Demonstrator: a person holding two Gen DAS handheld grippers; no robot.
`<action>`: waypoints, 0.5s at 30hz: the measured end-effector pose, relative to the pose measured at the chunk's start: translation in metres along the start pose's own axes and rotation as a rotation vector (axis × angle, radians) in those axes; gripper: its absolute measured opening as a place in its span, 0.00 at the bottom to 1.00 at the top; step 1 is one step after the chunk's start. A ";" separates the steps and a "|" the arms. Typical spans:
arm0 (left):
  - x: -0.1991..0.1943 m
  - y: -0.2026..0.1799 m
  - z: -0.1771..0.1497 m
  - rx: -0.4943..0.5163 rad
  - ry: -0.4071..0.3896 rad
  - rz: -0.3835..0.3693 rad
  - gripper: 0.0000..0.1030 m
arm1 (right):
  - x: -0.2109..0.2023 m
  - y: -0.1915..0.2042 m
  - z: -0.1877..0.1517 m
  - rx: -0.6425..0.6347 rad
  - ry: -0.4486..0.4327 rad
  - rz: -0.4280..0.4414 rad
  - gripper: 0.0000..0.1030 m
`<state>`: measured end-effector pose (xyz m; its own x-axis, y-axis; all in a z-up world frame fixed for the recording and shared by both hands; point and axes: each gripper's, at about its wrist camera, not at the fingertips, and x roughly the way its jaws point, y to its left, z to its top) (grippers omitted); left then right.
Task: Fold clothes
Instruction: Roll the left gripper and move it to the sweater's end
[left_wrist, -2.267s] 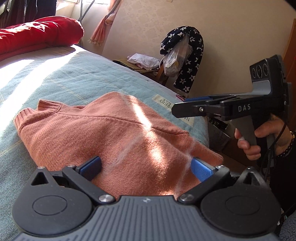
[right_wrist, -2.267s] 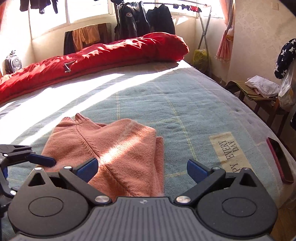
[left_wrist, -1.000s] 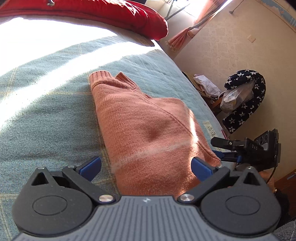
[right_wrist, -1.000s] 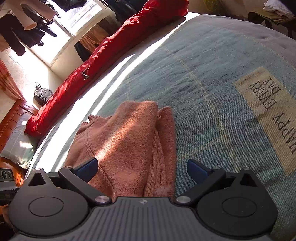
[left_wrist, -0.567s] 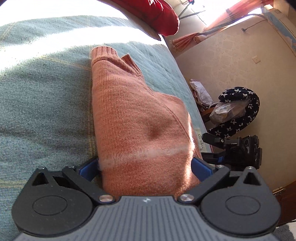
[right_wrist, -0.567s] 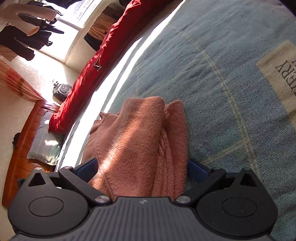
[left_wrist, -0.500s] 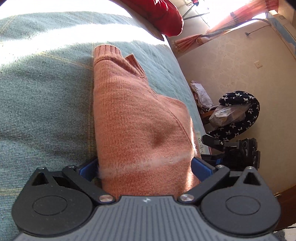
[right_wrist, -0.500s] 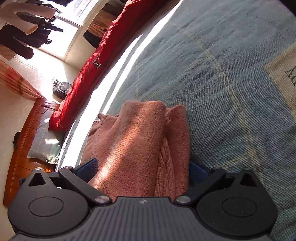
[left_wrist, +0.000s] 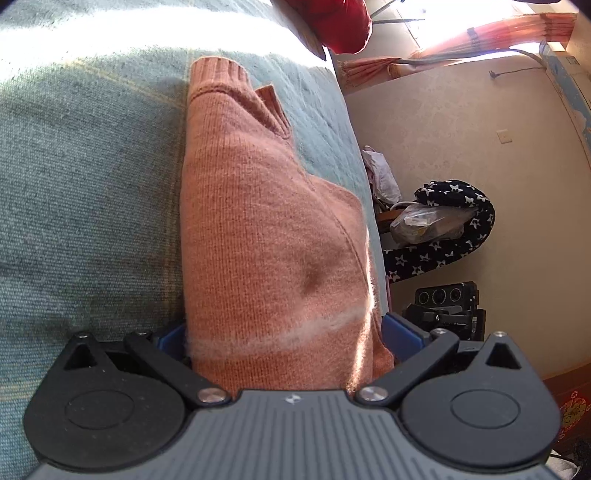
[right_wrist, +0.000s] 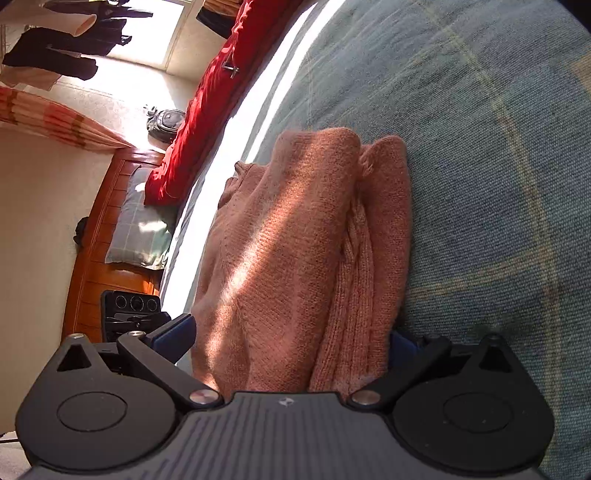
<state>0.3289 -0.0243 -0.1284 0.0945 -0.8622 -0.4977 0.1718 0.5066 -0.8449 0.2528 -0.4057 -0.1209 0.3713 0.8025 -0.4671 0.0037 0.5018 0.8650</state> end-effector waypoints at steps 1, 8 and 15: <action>0.001 -0.002 0.001 0.001 0.009 0.006 0.99 | 0.004 0.000 0.006 0.008 0.009 0.002 1.00; -0.007 -0.005 -0.011 0.048 0.007 -0.005 0.99 | -0.001 -0.006 -0.004 -0.065 -0.012 0.066 1.00; -0.005 -0.003 -0.003 0.034 0.015 0.000 0.96 | 0.001 -0.002 0.000 -0.086 0.001 0.052 1.00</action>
<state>0.3255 -0.0212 -0.1239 0.0796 -0.8618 -0.5010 0.2051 0.5060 -0.8378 0.2535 -0.4060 -0.1236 0.3678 0.8286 -0.4221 -0.0950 0.4851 0.8693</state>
